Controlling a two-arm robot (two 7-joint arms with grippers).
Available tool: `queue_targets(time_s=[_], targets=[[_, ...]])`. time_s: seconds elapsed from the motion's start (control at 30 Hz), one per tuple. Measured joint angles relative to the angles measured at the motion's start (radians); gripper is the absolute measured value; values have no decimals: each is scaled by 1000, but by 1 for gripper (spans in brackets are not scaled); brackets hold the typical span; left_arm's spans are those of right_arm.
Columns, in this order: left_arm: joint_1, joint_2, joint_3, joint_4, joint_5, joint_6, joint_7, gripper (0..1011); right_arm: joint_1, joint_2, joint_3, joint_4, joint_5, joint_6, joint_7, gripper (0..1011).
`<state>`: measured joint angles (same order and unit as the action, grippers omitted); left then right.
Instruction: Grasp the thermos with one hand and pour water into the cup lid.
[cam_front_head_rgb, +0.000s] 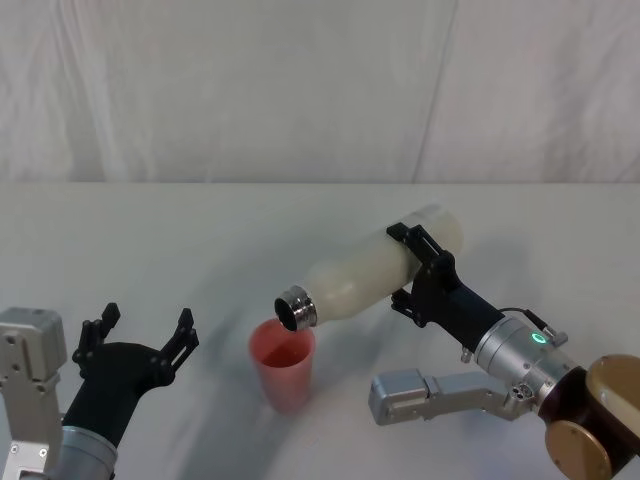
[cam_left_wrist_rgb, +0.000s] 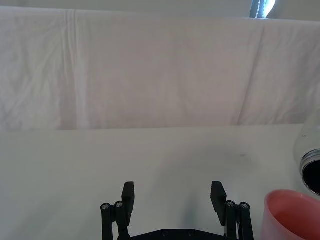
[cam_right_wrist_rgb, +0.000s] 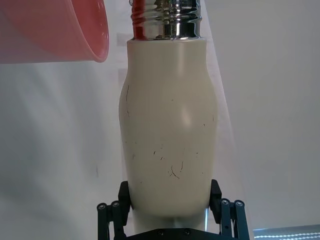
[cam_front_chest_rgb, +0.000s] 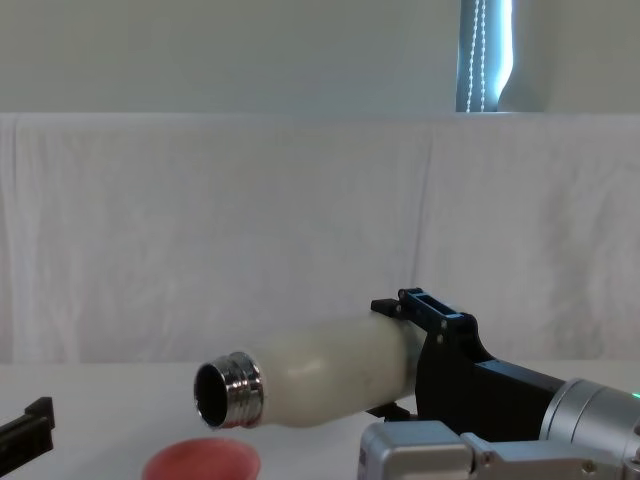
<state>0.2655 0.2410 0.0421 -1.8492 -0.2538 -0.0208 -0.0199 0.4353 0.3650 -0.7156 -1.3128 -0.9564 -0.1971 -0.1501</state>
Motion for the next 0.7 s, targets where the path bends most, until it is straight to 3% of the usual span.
queue_targets(time_s=[0.7], targets=[[0, 0, 0, 0, 0, 0, 0, 1001, 6, 5, -7, 1, -11, 2, -2, 950]])
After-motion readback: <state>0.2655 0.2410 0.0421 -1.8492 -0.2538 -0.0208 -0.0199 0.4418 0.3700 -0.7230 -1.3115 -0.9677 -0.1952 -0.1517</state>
